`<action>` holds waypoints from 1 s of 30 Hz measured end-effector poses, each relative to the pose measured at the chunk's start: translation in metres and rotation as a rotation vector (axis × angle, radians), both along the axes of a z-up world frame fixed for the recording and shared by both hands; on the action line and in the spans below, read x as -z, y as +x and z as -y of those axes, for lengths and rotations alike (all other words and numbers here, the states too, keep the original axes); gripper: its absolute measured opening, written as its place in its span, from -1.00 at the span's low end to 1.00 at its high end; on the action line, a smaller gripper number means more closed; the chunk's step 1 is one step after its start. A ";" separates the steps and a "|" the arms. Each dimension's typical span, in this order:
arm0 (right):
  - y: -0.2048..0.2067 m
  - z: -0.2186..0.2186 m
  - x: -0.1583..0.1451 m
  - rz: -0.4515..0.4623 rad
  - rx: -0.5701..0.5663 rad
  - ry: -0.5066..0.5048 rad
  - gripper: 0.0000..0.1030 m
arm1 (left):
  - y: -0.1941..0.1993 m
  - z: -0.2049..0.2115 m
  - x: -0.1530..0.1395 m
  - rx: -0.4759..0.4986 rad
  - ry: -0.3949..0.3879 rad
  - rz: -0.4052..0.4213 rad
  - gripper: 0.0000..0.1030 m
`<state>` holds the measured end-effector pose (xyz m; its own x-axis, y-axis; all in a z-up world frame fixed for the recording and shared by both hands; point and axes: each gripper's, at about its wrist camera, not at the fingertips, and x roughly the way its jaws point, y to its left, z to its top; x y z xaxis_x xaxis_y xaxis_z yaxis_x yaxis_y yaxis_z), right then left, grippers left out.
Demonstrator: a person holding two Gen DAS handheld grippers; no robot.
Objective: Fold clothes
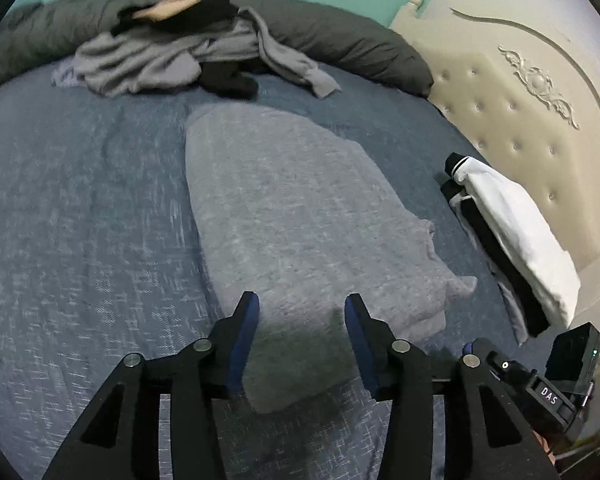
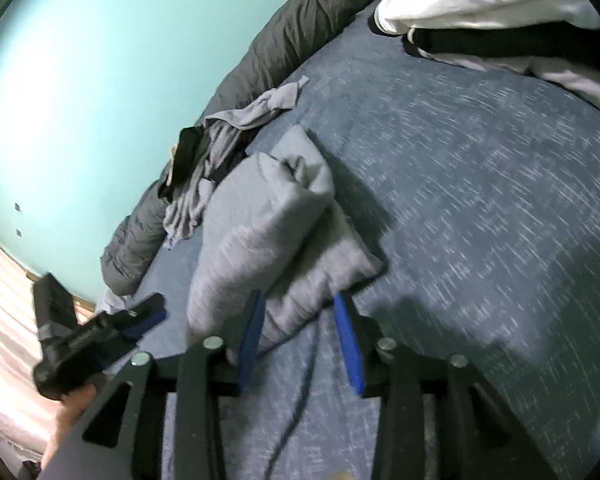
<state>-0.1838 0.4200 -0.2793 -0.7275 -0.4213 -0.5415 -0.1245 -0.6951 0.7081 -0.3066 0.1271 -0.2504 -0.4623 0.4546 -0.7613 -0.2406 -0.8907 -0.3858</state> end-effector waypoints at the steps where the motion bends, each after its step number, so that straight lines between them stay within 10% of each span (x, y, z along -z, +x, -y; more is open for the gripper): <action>1: -0.001 0.000 -0.002 -0.003 -0.003 -0.007 -0.26 | -0.002 0.000 0.003 -0.006 0.012 0.014 0.00; 10: -0.021 -0.012 -0.010 -0.010 0.007 -0.104 -0.08 | -0.004 -0.007 0.032 -0.008 0.010 0.057 0.11; 22: -0.081 0.004 -0.005 0.102 -0.101 0.016 0.06 | 0.004 0.014 0.052 -0.044 0.079 0.087 0.15; 26: -0.089 0.002 0.006 0.119 -0.130 0.016 -0.62 | 0.005 0.013 0.052 -0.040 0.090 0.087 0.15; 30: -0.081 -0.001 0.019 0.124 -0.113 0.039 -0.78 | 0.005 0.008 0.050 -0.022 0.080 0.083 0.15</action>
